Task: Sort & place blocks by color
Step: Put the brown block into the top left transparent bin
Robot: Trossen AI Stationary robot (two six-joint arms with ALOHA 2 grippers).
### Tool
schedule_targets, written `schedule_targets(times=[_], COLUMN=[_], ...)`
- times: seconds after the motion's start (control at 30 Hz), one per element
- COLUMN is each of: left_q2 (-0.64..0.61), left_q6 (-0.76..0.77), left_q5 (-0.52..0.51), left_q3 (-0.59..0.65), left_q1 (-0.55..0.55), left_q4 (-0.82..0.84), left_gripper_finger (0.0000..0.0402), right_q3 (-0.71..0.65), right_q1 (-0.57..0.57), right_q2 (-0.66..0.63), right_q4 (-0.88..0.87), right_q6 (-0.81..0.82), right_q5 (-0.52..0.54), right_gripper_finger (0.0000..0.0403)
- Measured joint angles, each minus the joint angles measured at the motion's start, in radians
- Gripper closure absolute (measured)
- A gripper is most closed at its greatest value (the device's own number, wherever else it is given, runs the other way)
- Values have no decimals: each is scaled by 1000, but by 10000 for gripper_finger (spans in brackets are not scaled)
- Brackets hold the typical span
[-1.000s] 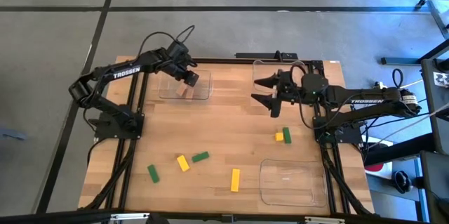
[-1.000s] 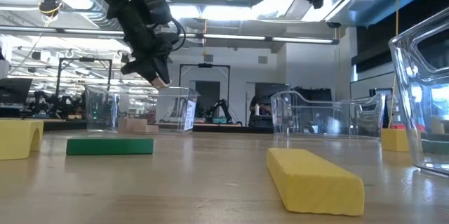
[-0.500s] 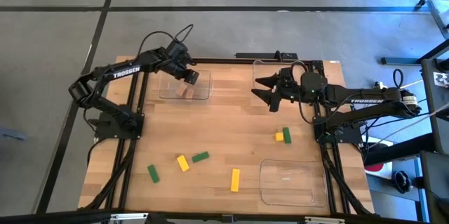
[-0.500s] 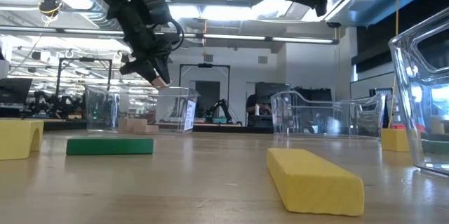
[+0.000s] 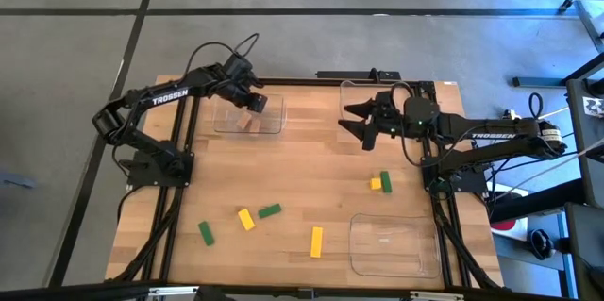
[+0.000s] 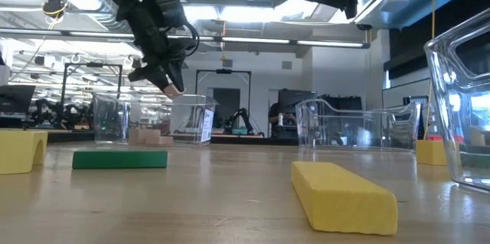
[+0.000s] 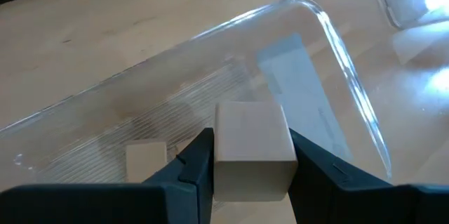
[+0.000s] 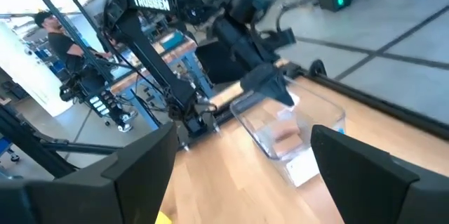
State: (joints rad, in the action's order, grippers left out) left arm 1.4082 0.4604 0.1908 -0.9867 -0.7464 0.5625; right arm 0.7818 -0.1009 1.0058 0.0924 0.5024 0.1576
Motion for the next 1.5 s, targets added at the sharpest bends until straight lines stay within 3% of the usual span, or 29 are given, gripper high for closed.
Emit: schedule_targets(times=[0.4, 0.77, 0.97, 1.5], left_q2=[69, 186, 186, 186], left_q6=[117, 146, 117, 87], left_q5=[-45, 58, -39, -104], left_q3=[0, 2, 5, 119], left_q1=[-38, 12, 21, -15], left_q4=[-19, -3, 112, 118], left_gripper_finger=[280, 280, 280, 280], right_q3=[0, 0, 0, 0], right_q1=[0, 0, 0, 0], right_q2=[0, 0, 0, 0], right_q4=[-123, -143, -143, -143], right_q6=[120, 121, 120, 123], right_q5=[8, 10, 32, 34], right_gripper_finger=[73, 73, 73, 73])
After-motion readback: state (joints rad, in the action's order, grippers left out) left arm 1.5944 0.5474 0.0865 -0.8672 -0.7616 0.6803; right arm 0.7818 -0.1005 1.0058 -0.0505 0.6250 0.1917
